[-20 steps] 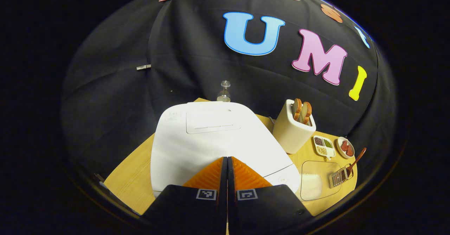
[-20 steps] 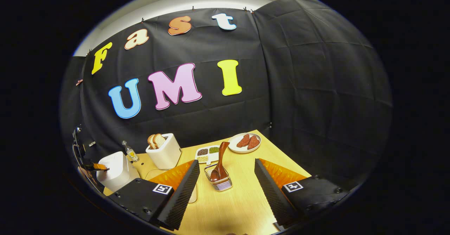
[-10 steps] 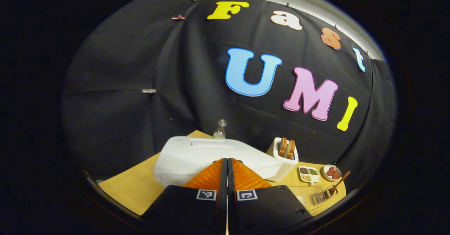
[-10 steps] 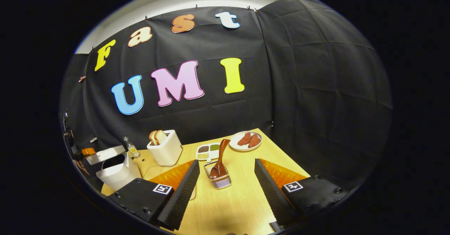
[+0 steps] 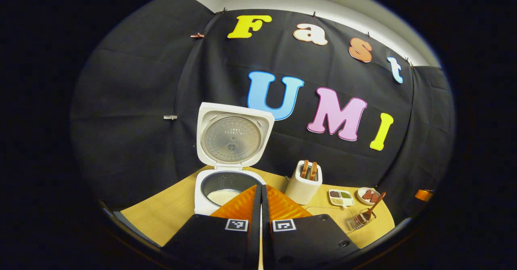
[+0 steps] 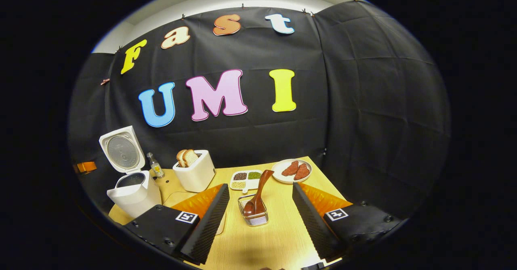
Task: Close the left gripper, press the button to open the rice cooker; take a wooden spoon from the chopstick holder with the right hand, scoop a spoonful of rice and pour it into the rice cooker, then put the wooden spoon back into the chopstick holder.
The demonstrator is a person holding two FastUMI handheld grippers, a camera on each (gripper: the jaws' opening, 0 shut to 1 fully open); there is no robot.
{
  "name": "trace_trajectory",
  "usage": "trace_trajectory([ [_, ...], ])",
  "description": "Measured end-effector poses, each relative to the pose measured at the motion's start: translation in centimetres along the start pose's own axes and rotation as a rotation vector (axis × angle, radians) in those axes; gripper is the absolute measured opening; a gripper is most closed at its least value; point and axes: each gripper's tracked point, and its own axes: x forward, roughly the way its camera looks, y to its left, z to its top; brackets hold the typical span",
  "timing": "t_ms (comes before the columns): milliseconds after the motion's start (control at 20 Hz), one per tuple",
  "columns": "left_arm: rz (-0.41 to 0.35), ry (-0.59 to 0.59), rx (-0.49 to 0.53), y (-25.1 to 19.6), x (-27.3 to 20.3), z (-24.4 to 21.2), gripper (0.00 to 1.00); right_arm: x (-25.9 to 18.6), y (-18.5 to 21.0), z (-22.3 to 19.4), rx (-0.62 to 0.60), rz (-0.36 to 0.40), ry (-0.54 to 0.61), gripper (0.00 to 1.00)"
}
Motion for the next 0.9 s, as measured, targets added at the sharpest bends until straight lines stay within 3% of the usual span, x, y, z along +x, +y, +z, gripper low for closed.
trace_trajectory([
  [250, 0.053, 0.003, -0.024, -0.8, -2.7, -0.9, 0.10, 3.2, -0.7, -1.0, 0.001, 0.040, 0.009, 0.98],
  [350, 0.051, 0.007, -0.034, -1.7, -3.4, -1.7, 0.13, 4.5, -1.0, -2.0, 0.002, 0.048, 0.024, 0.99],
  [450, 0.052, 0.016, -0.024, -2.2, -3.8, -2.5, 0.22, 5.7, -1.3, -3.1, 0.009, 0.054, 0.046, 0.98],
  [550, 0.034, 0.042, -0.013, -3.1, -4.0, -3.6, 0.36, 6.8, -1.4, -4.3, 0.017, 0.063, 0.077, 0.99],
  [700, 0.025, 0.100, -0.004, -4.1, -4.3, -5.4, 0.80, 9.0, -0.9, -6.0, 0.054, 0.101, 0.122, 0.98],
  [800, 0.035, 0.132, 0.024, -4.4, -4.1, -6.5, 0.96, 11.0, -0.7, -6.9, 0.096, 0.116, 0.151, 0.99],
  [900, 0.031, 0.156, 0.054, -4.9, -3.9, -7.1, 0.96, 13.3, -0.9, -8.4, 0.130, 0.117, 0.195, 0.98],
])
